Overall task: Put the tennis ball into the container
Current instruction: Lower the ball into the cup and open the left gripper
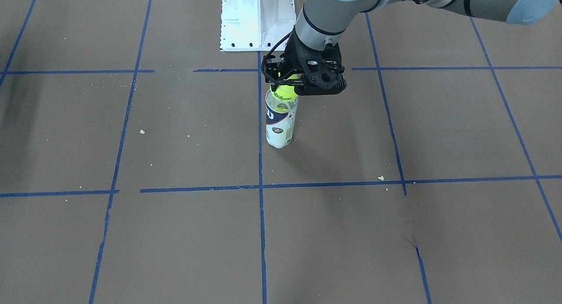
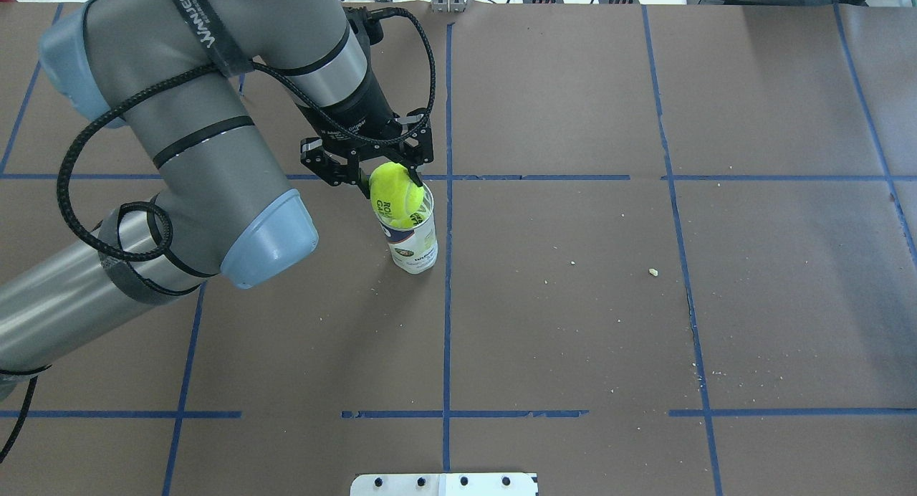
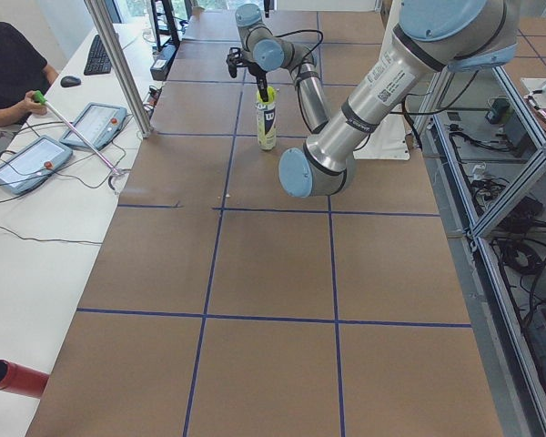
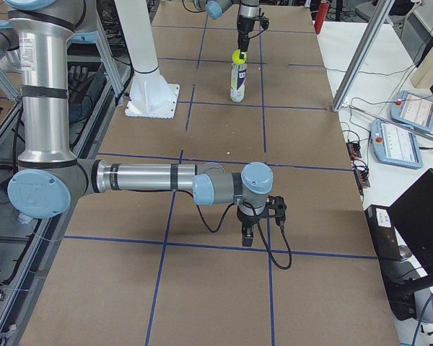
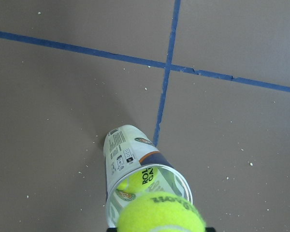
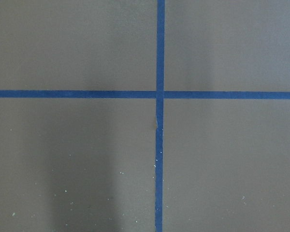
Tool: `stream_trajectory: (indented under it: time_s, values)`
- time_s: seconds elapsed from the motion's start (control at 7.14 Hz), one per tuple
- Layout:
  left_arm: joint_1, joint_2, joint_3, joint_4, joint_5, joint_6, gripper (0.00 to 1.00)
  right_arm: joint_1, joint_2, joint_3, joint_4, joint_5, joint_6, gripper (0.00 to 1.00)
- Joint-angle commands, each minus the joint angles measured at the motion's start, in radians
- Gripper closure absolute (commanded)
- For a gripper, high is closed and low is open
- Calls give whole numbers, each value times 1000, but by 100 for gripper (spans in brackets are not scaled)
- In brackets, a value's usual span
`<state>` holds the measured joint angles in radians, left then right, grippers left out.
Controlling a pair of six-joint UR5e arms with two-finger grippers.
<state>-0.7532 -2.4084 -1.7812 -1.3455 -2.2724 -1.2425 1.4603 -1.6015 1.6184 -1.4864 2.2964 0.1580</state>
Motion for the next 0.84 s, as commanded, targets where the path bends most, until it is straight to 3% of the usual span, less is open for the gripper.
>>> stream_trajectory:
  time_s: [0.0, 0.56, 0.7]
  values:
    - [0, 20, -16, -6, -4, 0, 0, 0, 0, 0, 0, 0, 0, 0]
    - [-3, 20, -50, -6, -9, 0, 0, 0, 0, 0, 0, 0, 0, 0]
    - [-61, 28, -78, 0, -33, 1, 0, 0, 0, 0, 0, 0, 0, 0]
